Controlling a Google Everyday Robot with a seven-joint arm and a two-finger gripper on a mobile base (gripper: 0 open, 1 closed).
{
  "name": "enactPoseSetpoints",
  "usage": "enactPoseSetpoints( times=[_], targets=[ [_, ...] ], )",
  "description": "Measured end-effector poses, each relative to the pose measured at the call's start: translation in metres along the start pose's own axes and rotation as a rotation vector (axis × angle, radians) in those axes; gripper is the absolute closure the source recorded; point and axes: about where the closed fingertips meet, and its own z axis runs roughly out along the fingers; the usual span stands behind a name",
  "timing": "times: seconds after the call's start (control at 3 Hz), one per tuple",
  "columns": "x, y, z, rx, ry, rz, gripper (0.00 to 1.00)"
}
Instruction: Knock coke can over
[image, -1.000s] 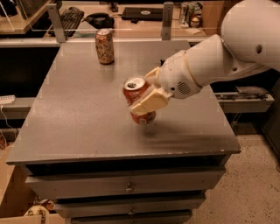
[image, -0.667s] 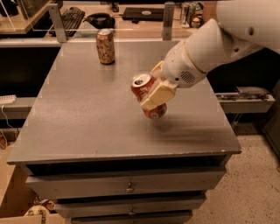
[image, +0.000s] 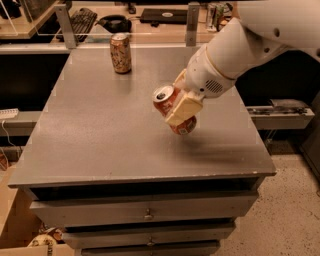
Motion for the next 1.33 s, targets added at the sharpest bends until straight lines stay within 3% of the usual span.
enactPoseSetpoints(
  times=[0.33, 0.67, 1.33],
  targets=[
    [-0.007, -0.012, 0.009, -0.012, 0.069, -0.048, 1.00],
    [-0.023, -0.037, 0.040, -0.049, 0.221, -0.175, 0.97],
    [-0.043, -0.052, 0.063, -0.082, 0.304, -0.262, 0.51]
  ],
)
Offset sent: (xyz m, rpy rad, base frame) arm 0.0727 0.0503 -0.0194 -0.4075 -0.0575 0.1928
